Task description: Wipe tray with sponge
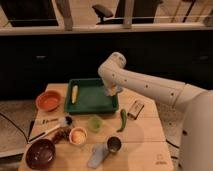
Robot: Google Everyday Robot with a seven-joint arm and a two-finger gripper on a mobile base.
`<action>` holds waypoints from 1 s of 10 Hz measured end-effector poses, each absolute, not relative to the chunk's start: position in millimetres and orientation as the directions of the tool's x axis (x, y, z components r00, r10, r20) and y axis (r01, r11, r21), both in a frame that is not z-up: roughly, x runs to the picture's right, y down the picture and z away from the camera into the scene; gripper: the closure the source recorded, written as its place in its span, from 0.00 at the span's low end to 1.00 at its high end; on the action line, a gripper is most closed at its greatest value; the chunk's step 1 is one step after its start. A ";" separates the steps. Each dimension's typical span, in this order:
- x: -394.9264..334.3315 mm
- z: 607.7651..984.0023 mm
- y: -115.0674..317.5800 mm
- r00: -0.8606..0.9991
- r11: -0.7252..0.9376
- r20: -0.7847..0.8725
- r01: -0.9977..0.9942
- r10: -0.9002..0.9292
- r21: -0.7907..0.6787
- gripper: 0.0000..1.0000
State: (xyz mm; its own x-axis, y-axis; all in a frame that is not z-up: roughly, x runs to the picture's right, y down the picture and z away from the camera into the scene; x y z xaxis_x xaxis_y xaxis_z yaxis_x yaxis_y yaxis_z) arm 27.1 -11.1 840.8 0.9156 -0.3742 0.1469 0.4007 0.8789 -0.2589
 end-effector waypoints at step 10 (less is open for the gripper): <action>12.2 880.3 -3.0 0.866 0.821 0.199 0.499 -0.459 -0.277 1.00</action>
